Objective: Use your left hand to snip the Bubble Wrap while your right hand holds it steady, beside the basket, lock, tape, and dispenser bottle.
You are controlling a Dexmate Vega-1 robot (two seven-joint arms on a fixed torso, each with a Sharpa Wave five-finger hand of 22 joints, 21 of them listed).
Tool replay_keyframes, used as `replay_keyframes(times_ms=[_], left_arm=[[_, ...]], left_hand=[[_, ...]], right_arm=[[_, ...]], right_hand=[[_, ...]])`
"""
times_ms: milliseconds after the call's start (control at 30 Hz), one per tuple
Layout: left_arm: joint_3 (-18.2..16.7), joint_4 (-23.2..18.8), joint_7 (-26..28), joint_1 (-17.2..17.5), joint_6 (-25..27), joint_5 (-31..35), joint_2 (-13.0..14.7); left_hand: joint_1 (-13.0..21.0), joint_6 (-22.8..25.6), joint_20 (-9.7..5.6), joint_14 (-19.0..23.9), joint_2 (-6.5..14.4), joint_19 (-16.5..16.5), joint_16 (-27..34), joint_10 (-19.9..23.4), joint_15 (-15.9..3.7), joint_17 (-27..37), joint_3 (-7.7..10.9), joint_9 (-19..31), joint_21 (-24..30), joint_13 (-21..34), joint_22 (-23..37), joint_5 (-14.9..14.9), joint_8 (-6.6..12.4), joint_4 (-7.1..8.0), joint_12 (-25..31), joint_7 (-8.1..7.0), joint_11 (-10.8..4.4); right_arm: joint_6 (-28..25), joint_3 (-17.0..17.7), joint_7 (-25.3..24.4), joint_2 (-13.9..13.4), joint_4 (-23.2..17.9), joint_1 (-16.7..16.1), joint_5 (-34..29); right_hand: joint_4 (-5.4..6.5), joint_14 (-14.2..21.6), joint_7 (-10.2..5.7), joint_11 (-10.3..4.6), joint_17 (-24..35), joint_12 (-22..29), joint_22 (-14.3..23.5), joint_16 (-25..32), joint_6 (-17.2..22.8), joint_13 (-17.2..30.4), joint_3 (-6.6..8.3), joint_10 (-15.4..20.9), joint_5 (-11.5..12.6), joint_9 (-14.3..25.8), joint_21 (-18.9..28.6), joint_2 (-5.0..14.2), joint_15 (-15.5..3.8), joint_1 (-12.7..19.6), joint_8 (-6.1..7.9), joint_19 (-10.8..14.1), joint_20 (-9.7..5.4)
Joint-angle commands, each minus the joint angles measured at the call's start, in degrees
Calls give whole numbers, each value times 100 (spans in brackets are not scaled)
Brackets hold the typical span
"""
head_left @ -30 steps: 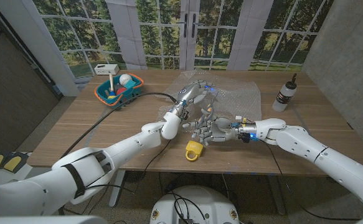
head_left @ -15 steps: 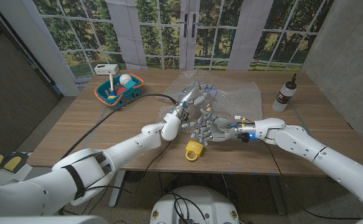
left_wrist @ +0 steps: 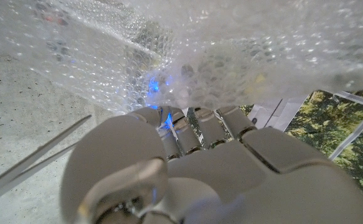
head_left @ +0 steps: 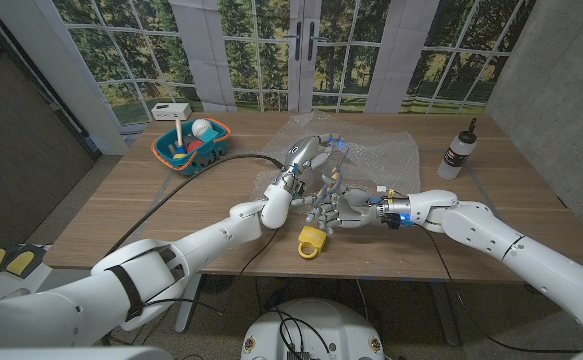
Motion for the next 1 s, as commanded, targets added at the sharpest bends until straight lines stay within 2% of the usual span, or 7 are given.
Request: replay_keyframes(times_ms=[33,167,233,533,700,1000], left_arm=[[-13,216,150,20,-196,-161,-155],[-8,291,173,20,-257,-198,-189],[-9,301,179,27,-275,-213,-195],[-22,342,195,56,-333,-278,-224],[-21,397,239,55,-404,-297,-260],[-15,382,312,51,-486,-268,-284]], left_hand=[[-26,13,-490,81,-27,390,-50,-25,-756,55,34,67,255,88,16,7,5,-59,-20,12,27],[-43,0,-674,154,-34,516,-48,-15,-763,91,11,132,371,152,-4,-5,2,-89,-20,20,29],[-41,1,-708,157,-39,561,-59,-17,-764,95,10,155,410,173,-11,-5,3,-109,-22,31,28],[-57,56,-735,190,-45,607,-87,-21,-758,112,-7,278,518,261,-37,-1,49,-151,-29,82,32],[-74,83,-761,204,-52,646,-114,-16,-756,114,-11,393,591,315,-61,6,92,-175,-36,184,33],[-96,99,-771,229,-56,646,-136,2,-754,116,-16,525,650,364,-79,13,140,-193,-46,132,33]], right_arm=[[43,18,-21,-14,-32,-22,-6],[12,25,-41,-28,-44,-24,10],[-22,26,-26,-23,-32,-19,48],[3,25,-13,-29,-21,0,13],[-28,21,-22,-28,-15,5,22],[-29,15,-25,-14,-22,22,9]], right_hand=[[-23,-52,358,-2,7,-28,17,32,380,32,-8,297,-1,19,-26,16,-265,21,2,49,-35],[-25,-55,357,-12,8,-31,18,31,379,35,-6,301,-2,19,-31,19,-267,25,2,46,-34],[-26,-52,362,-19,8,-34,18,32,380,38,-5,301,-2,19,-34,21,-269,27,3,46,-36],[-25,-50,353,-8,7,-44,18,33,391,43,-5,309,-5,19,-41,24,-264,26,10,51,-33],[-24,-51,352,-13,5,-49,18,31,385,45,-5,316,-6,19,-45,25,-264,24,9,55,-38],[-26,-47,343,-9,3,-60,19,31,385,52,-6,318,-9,19,-54,24,-268,26,11,55,-36]])
